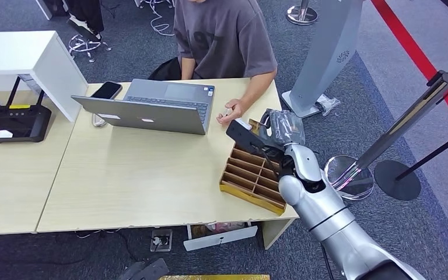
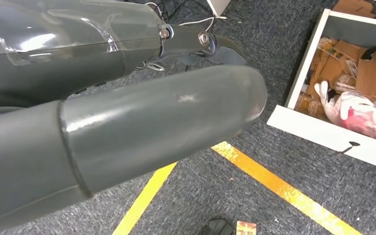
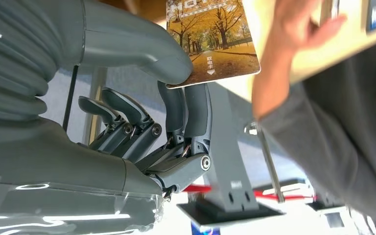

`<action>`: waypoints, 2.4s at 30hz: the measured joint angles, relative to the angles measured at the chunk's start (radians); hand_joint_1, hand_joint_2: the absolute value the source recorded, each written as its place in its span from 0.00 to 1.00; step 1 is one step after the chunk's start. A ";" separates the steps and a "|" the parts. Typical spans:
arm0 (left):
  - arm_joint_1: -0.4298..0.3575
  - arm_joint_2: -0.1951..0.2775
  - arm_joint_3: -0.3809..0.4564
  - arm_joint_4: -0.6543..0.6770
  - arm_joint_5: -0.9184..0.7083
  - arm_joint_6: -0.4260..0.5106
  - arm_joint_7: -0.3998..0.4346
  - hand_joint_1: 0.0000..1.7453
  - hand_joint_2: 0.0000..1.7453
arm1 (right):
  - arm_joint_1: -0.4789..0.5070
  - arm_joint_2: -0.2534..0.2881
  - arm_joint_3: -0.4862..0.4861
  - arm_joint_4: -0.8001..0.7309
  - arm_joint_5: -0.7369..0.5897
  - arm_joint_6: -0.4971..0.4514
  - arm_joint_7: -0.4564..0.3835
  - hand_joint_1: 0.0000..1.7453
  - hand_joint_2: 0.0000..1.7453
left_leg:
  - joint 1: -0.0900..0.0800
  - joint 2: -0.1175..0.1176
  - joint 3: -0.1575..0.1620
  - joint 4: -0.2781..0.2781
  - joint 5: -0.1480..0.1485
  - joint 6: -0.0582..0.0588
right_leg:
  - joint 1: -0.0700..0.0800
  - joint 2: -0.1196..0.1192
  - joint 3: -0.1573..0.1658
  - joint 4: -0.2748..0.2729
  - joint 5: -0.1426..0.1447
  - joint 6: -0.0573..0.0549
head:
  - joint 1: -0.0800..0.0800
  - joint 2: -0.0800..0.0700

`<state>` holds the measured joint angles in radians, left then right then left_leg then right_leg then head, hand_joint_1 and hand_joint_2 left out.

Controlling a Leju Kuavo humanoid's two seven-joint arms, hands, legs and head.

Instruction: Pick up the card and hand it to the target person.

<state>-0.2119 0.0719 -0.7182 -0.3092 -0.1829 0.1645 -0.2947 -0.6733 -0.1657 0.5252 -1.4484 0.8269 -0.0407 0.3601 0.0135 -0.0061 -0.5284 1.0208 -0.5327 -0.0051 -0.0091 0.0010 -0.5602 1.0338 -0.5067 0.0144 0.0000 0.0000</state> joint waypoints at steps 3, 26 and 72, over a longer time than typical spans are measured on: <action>0.000 -0.001 0.000 0.000 -0.001 -0.001 0.000 0.00 0.00 | -0.006 -0.003 -0.007 -0.009 0.001 0.002 0.001 1.00 1.00 | 0.000 0.001 0.000 0.000 0.000 0.000 | 0.000 0.001 0.000 0.000 0.000 0.000 | 0.000 0.000; -0.027 -0.027 -0.008 -0.001 -0.032 -0.017 0.016 0.00 0.00 | -0.060 0.047 -0.024 0.355 0.220 -0.085 -0.028 0.96 1.00 | 0.001 0.004 0.003 -0.003 0.002 0.000 | 0.001 0.003 0.003 -0.004 0.003 -0.001 | 0.000 0.000; -0.026 -0.027 0.013 0.001 -0.057 -0.016 0.018 0.00 0.00 | -0.031 0.116 0.001 0.479 0.171 -0.094 -0.070 0.00 1.00 | 0.001 0.003 0.002 -0.002 0.000 -0.001 | 0.001 0.003 0.002 -0.002 0.001 -0.001 | 0.000 0.000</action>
<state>-0.2378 0.0447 -0.7050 -0.3080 -0.2400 0.1488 -0.2769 -0.7046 -0.0494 0.5259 -0.9692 0.9980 -0.1351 0.2900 0.0143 -0.0034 -0.5263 1.0185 -0.5323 -0.0057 -0.0083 0.0038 -0.5580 1.0315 -0.5052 0.0138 0.0000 0.0000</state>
